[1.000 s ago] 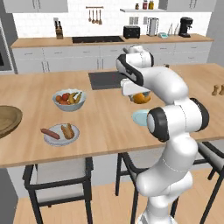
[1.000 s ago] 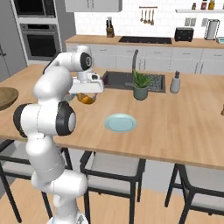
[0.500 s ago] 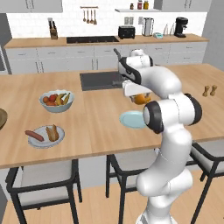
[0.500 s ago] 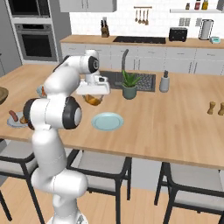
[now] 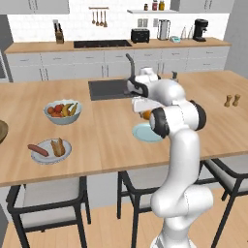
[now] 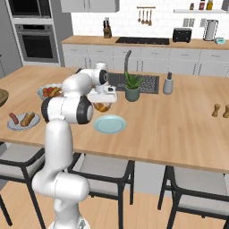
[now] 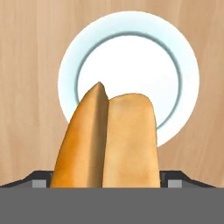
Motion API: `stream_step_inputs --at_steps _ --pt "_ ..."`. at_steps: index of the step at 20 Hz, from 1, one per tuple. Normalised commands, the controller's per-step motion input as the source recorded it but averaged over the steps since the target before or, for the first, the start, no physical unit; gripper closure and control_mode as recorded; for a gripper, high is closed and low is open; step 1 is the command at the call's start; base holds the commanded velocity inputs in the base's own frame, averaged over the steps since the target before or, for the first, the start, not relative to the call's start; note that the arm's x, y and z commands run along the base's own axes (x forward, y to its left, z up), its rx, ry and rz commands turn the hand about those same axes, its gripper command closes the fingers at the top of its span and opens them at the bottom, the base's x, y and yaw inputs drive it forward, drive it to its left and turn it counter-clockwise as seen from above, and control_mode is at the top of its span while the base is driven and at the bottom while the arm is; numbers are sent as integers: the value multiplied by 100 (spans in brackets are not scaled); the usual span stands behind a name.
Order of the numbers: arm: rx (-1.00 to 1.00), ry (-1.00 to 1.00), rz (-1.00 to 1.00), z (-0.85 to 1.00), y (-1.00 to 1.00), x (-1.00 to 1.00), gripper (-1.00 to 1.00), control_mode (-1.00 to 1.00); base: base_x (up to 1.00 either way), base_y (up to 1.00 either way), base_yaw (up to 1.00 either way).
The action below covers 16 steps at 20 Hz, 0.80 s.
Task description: Place one bun and one sausage from the bowl on each plate.
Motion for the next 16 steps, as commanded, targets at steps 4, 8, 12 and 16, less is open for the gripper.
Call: stream_step_inputs --at_steps 4,8,12,16 --pt "11 -38 0 -78 -27 11 100 -100 0 0 0" --pt "9 -45 0 -74 -9 3 100 -100 0 0 0" --pt "1 -9 0 -71 0 21 100 -100 0 0 0" --pt "0 -4 0 -59 -2 20 100 -100 0 0 0"
